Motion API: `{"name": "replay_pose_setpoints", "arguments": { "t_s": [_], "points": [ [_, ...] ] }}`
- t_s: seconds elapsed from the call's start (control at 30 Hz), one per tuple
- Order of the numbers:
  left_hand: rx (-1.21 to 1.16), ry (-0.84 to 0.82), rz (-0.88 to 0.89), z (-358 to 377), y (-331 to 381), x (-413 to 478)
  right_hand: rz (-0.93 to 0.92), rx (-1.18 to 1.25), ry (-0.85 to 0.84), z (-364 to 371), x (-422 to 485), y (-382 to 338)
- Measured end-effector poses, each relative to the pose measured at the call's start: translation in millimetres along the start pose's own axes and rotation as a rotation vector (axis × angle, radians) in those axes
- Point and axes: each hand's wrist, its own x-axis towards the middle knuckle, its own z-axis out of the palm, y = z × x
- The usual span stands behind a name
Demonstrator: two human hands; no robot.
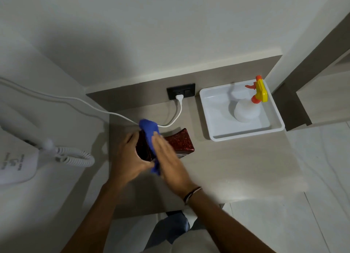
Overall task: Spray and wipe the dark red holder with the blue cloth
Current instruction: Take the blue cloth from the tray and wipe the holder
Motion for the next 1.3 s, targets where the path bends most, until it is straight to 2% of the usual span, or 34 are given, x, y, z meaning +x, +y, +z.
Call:
{"name": "replay_pose_setpoints", "arguments": {
  "t_s": [0.13, 0.23, 0.33, 0.43, 0.57, 0.67, 0.73, 0.87, 0.97, 1.17, 1.23, 1.3],
  "points": [
    [-0.008, 0.019, -0.002, 1.0, 2.9, -4.1, 0.349, -0.073, -0.049, -37.5, -8.7, 62.6],
    [-0.044, 0.027, -0.015, -0.7, 7.2, 2.3, 0.360, 0.011, 0.015, -43.1, -5.8, 66.7],
    [-0.120, 0.012, -0.042, -4.9, 7.7, 3.5, 0.482, 0.187, 0.158, -48.7, -4.9, 70.6],
    [-0.273, 0.047, -0.058, -9.5, 7.4, 4.8, 0.709, 0.542, 0.279, -52.3, -4.0, 74.3],
    [-0.369, -0.074, -0.132, -2.0, 7.1, 4.5, 0.848, 0.839, 0.349, -50.5, -2.3, 71.4],
    [-0.323, -0.189, -0.055, -0.8, -1.8, 0.0, 0.880, 0.860, 0.373, -52.0, 4.5, 71.7],
    [-0.172, -0.249, 0.011, -4.3, -5.6, -2.5, 0.908, 0.865, 0.389, -53.5, 9.3, 72.2],
    [0.241, -0.097, 0.187, 1.2, -7.7, -4.3, 0.967, 0.912, 0.419, -50.9, 18.6, 72.1],
    [0.309, -0.011, 0.317, 7.8, -4.5, -4.9, 0.893, 0.799, 0.409, -51.1, 20.4, 67.8],
    [0.311, 0.051, 0.342, 10.6, -1.1, -12.1, 0.777, 0.514, 0.351, -55.8, 23.1, 62.0],
    [0.273, 0.052, 0.327, 8.7, -1.4, -12.1, 0.664, 0.389, 0.405, -61.5, 17.7, 49.4],
    [0.212, 0.043, 0.288, 6.6, 0.4, -10.5, 0.471, 0.287, 0.420, -62.7, 8.8, 27.9]
  ]
}}
